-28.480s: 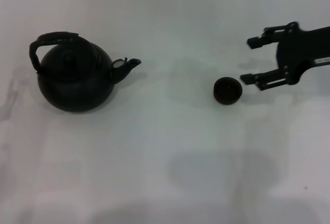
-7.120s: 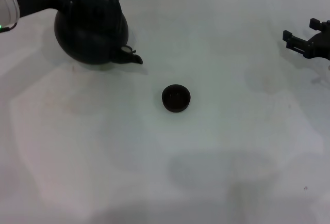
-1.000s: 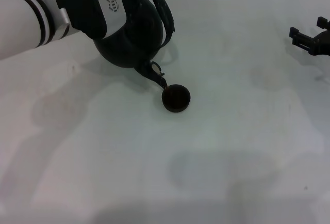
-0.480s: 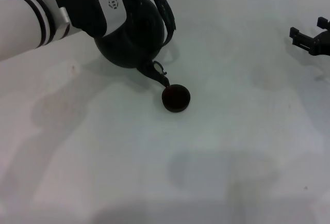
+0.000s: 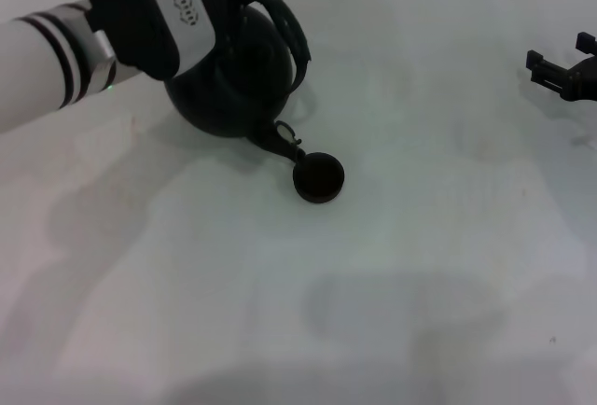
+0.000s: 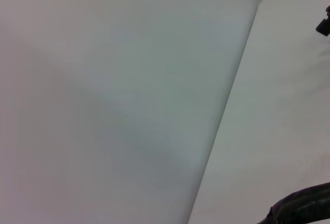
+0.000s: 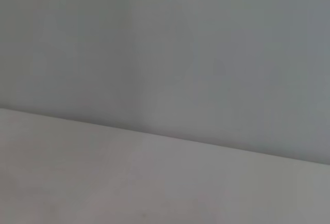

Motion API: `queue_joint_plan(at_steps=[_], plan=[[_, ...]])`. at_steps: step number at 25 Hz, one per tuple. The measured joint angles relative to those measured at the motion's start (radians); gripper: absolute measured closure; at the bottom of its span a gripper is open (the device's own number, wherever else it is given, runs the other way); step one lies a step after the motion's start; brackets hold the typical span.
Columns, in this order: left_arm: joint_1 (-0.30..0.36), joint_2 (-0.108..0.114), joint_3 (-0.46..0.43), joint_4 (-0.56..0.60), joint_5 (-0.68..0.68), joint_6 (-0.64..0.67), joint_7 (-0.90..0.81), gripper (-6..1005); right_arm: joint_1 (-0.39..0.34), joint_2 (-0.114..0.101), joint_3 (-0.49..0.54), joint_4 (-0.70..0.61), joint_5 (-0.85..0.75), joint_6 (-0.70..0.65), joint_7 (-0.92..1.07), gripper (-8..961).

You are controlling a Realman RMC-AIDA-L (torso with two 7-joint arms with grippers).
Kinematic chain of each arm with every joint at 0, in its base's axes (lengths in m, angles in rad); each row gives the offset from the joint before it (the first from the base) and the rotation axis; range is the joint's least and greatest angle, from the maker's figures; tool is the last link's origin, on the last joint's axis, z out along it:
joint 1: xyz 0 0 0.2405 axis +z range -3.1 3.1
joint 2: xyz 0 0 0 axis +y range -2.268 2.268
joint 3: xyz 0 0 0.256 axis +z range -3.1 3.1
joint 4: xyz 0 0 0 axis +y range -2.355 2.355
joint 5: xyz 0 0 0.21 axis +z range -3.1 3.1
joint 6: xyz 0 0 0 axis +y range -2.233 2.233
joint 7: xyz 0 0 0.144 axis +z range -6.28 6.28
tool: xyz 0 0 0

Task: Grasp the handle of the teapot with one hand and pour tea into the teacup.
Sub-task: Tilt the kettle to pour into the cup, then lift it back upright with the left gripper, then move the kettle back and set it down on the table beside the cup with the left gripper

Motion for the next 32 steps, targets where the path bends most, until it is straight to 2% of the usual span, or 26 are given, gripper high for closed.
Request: queue_joint_plan(at_steps=[9, 16, 22, 32], plan=[[0.076, 0.0, 0.006, 0.014, -0.043, -0.055, -0.037, 901, 0.004, -0.001, 0.0, -0.002, 0.0, -0.003, 0.002, 95], [0.149, 0.001, 0.002, 0.08, -0.07, -0.115, -0.038, 901, 0.015, -0.003, -0.002, 0.0, -0.002, -0.017, 0.008, 95], [0.191, 0.003, 0.001, 0.116, -0.165, -0.135, -0.038, 900, 0.017, -0.002, -0.008, 0.0, -0.007, -0.024, 0.011, 95], [0.257, 0.005, -0.017, 0.111, -0.361, -0.136, -0.032, 900, 0.015, -0.006, -0.011, 0.0, -0.01, -0.03, 0.013, 95]])
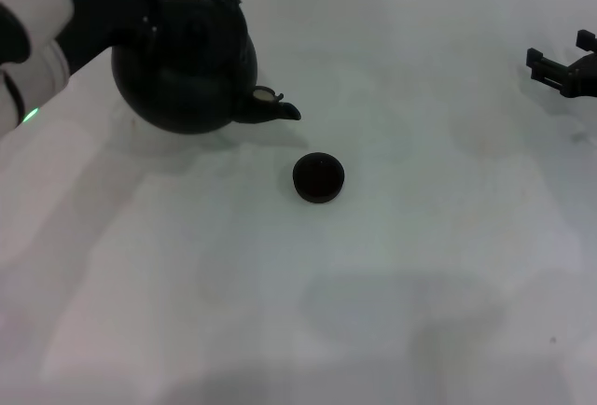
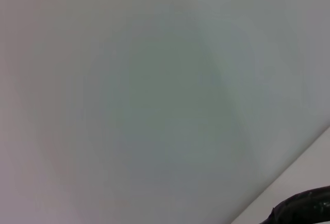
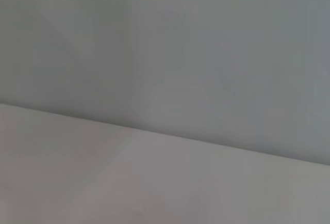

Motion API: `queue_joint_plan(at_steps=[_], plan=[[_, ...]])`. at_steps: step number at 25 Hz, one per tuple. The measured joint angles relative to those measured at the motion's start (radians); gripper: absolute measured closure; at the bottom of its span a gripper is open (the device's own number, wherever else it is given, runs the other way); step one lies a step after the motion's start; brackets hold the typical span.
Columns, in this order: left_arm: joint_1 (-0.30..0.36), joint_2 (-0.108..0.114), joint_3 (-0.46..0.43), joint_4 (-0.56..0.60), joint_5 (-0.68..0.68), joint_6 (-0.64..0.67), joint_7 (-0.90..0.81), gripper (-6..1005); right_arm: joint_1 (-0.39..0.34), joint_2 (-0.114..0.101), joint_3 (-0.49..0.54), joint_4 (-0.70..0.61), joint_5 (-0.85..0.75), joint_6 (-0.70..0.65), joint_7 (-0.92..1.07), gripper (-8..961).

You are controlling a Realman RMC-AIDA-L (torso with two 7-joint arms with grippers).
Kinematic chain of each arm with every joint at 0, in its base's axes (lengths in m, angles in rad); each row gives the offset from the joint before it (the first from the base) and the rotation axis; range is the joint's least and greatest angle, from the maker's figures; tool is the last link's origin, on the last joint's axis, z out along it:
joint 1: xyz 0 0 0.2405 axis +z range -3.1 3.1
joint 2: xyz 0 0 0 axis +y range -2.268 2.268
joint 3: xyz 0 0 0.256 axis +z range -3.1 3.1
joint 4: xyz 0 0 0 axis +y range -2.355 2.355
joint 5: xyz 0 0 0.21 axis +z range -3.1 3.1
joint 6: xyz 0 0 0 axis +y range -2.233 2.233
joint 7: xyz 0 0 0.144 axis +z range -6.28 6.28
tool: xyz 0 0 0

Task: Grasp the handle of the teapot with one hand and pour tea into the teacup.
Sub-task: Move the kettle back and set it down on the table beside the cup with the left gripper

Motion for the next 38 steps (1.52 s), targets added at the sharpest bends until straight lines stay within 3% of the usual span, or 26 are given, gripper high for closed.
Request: queue_joint_plan(at_steps=[7, 13, 20, 29, 38], plan=[[0.066, 0.001, -0.032, 0.002, -0.11, 0.006, 0.002, 900, -0.005, -0.002, 0.0, 0.0, -0.026, -0.007, 0.003, 95], [0.083, 0.002, -0.077, -0.04, -0.221, 0.02, 0.008, 900, -0.005, -0.002, 0.0, 0.0, -0.051, -0.01, 0.003, 95], [0.058, 0.002, -0.088, -0.112, -0.371, 0.029, 0.058, 900, -0.003, -0.002, 0.0, 0.0, -0.065, -0.009, 0.003, 95], [0.014, 0.001, -0.081, -0.187, -0.424, 0.065, 0.071, 900, -0.006, -0.002, 0.0, -0.001, -0.067, -0.005, 0.003, 95], [0.009, 0.0, -0.079, -0.208, -0.425, 0.066, 0.08, 900, -0.001, -0.002, -0.001, -0.003, -0.067, -0.008, 0.003, 95]])
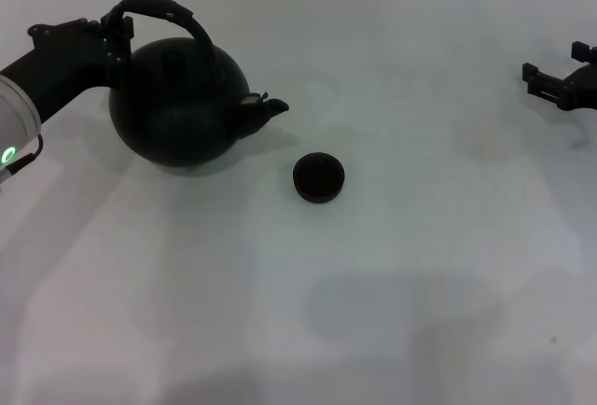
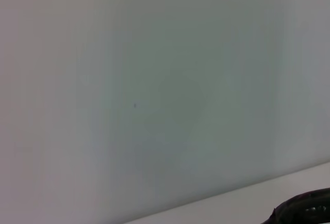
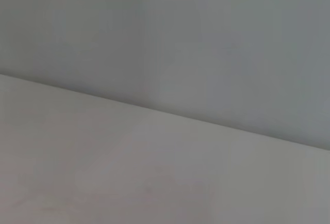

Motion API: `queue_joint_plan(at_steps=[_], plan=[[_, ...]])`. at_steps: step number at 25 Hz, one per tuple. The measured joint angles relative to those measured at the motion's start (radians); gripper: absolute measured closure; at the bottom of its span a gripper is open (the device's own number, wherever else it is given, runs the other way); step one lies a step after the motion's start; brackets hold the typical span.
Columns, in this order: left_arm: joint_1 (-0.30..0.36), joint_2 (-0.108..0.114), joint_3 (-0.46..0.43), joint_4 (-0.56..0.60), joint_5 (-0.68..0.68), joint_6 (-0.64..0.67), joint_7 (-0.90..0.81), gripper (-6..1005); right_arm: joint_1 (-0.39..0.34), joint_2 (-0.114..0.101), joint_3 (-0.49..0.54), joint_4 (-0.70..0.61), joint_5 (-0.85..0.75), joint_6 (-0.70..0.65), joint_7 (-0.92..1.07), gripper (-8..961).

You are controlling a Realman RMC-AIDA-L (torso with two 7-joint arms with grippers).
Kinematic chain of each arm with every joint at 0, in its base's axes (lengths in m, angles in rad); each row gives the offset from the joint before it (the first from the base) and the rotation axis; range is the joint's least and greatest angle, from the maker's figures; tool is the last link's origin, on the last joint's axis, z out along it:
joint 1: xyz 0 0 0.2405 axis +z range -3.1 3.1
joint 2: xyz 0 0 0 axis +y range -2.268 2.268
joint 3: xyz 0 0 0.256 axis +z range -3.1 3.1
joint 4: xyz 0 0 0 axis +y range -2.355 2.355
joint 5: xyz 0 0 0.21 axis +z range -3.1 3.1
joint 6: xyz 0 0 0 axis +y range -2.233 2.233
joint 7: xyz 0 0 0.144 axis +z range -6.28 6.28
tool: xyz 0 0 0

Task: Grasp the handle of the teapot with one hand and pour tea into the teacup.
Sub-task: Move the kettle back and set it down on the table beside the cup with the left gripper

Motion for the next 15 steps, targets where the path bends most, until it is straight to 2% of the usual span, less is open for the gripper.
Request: queue_joint_plan(at_steps=[15], plan=[[-0.013, 0.0, 0.001, -0.051, 0.0, 0.009, 0.028, 900, 0.0, 0.002, -0.001, 0.001, 0.0, -0.001, 0.0, 95]])
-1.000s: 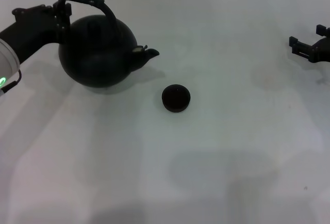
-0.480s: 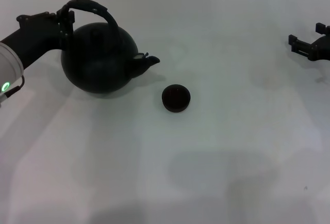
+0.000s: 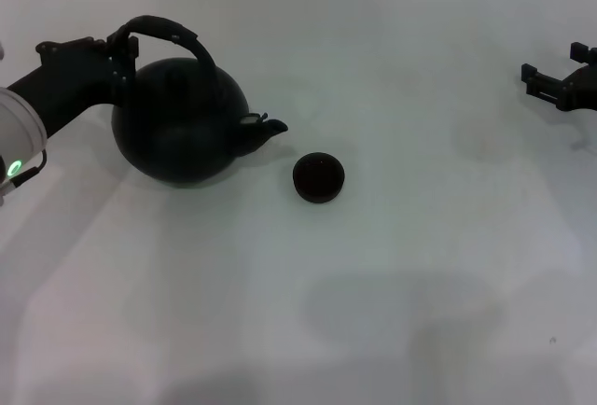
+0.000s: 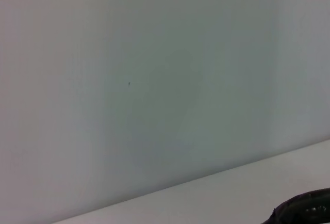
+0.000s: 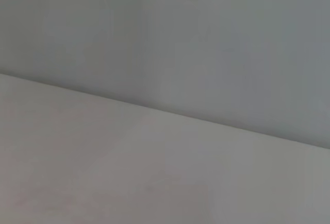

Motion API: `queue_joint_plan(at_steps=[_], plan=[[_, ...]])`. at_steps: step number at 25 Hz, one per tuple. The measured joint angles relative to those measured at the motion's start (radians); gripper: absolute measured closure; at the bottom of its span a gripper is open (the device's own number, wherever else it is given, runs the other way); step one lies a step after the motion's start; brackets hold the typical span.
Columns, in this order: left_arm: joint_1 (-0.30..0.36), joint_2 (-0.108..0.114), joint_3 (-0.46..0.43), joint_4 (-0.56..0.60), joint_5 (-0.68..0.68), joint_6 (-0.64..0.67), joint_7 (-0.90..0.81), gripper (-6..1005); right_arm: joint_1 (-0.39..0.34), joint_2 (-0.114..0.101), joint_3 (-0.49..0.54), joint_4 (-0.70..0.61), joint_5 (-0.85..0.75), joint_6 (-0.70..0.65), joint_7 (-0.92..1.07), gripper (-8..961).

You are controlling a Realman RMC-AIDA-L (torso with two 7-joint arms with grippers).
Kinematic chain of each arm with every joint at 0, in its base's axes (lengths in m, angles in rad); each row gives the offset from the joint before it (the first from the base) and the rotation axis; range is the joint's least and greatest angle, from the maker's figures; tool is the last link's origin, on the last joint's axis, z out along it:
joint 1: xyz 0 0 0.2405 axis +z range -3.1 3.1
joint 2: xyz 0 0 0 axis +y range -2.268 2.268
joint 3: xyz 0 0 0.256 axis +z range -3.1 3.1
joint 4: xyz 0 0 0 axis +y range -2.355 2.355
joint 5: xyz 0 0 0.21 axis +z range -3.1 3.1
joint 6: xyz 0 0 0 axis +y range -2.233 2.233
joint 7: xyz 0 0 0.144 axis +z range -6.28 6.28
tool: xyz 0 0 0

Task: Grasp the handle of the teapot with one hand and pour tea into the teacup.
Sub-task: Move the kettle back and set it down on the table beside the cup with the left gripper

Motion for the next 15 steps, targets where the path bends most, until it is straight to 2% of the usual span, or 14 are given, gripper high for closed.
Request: queue_joint_plan(at_steps=[15], plan=[[-0.016, 0.003, -0.005, -0.02, -0.033, 0.003, -0.006, 898, 0.001, 0.002, 0.0, -0.001, -0.01, -0.001, 0.0, 95]])
